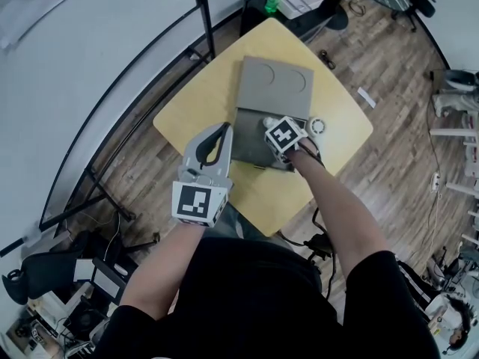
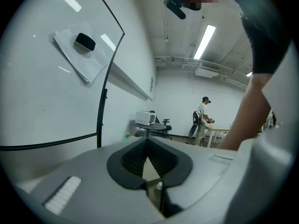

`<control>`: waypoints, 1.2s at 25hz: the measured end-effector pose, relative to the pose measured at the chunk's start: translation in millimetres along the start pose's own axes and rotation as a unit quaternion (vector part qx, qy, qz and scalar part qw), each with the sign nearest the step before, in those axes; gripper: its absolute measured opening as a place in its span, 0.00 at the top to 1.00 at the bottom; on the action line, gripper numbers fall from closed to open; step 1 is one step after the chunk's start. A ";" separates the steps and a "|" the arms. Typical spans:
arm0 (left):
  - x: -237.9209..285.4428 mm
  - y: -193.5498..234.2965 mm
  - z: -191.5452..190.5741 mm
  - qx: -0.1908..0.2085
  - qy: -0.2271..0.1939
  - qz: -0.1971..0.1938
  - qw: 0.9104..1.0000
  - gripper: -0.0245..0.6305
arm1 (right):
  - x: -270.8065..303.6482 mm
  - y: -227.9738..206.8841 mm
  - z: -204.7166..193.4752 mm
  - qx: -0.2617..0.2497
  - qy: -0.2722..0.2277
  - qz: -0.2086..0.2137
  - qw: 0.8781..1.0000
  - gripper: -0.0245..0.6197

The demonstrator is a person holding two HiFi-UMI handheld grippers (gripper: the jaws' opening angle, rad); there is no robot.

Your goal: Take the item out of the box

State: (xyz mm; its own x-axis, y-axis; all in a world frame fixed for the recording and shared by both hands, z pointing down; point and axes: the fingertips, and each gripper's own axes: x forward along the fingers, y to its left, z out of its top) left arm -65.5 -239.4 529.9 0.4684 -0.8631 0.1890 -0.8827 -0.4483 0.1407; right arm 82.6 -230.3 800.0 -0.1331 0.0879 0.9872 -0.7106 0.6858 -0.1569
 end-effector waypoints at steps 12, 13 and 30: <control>4.4 -3.2 6.6 0.004 -0.020 -0.005 1.000 0.96 | -14.3 -0.1 -5.2 -0.015 -0.005 -0.008 1.000 0.82; 4.5 -4.0 7.9 0.006 -0.023 -0.005 1.000 0.96 | -18.5 0.7 -4.3 -0.018 -0.011 -0.010 1.000 0.82; 10.2 -38.6 72.1 0.038 -0.074 -0.034 0.996 0.96 | -223.3 16.9 58.9 -0.048 -0.264 -0.108 0.957 0.82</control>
State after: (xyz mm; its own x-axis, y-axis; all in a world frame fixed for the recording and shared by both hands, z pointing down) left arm -29.2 -247.6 456.3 0.5210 -0.8529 0.0349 -0.8524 -0.5176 0.0741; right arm 59.7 -281.0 575.2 -0.3394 -0.4240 0.8397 -0.6976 0.7123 0.0777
